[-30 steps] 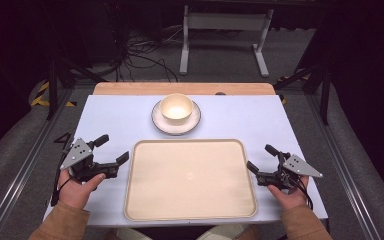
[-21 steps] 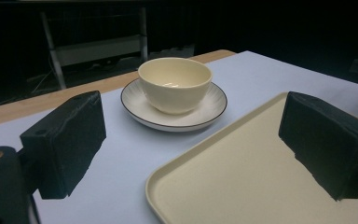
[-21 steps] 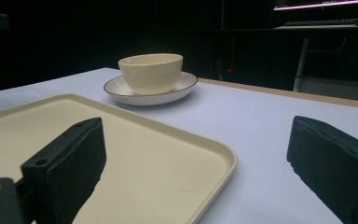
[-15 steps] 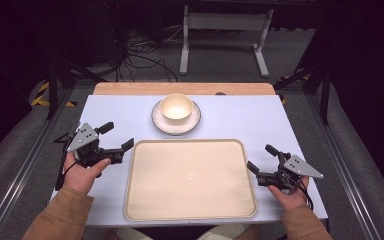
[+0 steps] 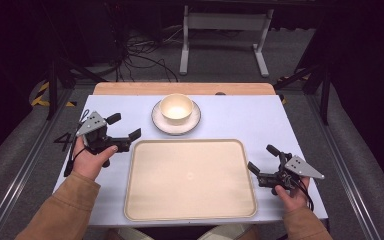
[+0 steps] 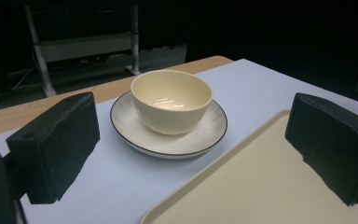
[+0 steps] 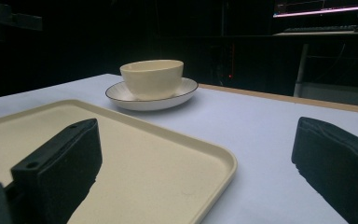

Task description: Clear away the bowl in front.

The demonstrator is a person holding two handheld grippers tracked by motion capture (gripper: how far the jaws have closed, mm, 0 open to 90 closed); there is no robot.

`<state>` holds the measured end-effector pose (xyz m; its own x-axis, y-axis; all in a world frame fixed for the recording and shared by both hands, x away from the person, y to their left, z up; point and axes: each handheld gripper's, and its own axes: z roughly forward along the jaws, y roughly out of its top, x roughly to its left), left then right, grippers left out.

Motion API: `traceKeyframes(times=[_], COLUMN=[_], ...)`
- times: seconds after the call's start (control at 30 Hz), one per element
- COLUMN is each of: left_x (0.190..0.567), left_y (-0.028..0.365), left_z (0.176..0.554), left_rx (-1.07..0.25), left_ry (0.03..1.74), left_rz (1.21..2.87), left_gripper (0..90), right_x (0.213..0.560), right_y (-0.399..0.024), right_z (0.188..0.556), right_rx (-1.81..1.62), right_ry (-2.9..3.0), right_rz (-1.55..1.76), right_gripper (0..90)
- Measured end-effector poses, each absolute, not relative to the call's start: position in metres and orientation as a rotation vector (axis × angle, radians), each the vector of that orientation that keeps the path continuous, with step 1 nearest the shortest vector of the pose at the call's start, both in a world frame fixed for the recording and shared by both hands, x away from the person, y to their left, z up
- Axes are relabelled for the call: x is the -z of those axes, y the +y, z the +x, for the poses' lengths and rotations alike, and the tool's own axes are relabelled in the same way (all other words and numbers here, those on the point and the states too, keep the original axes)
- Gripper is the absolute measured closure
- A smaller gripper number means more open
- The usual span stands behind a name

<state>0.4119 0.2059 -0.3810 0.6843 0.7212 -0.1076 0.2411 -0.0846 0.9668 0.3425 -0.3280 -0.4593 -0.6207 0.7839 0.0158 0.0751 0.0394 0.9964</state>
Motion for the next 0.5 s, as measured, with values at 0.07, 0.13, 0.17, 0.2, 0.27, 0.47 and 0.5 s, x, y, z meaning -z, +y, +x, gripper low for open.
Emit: traceKeyframes(times=[0.07,0.13,0.17,0.2,0.27,0.47,0.5], left_x=[0.38,0.378,0.378,0.377,0.377,0.377,0.378], left_y=[0.205,0.203,0.203,0.202,0.201,0.198,0.197], left_z=[0.415,0.42,0.42,0.422,0.426,0.437,0.439], left_rx=[-0.49,-0.478,-0.478,-0.484,-0.483,-0.501,-0.505], left_ry=[0.791,0.801,0.801,0.799,0.801,0.803,0.805], left_rz=[1.656,1.649,1.649,1.648,1.647,1.642,1.644], left_gripper=[3.8,3.4,3.4,3.4,3.4,4.1,4.1], right_x=[0.459,0.46,0.46,0.46,0.46,0.46,0.46], right_y=[-0.328,-0.329,-0.329,-0.329,-0.329,-0.329,-0.329], right_z=[0.342,0.342,0.342,0.342,0.342,0.342,0.342], right_rx=[-1.635,-1.636,-1.636,-1.639,-1.642,-1.642,-1.643], right_ry=[1.759,1.756,1.756,1.755,1.753,1.754,1.754], right_rz=[0.865,0.86,0.86,0.86,0.859,0.856,0.856], right_gripper=[1.7,1.1,1.1,1.1,1.1,0.6,0.6])
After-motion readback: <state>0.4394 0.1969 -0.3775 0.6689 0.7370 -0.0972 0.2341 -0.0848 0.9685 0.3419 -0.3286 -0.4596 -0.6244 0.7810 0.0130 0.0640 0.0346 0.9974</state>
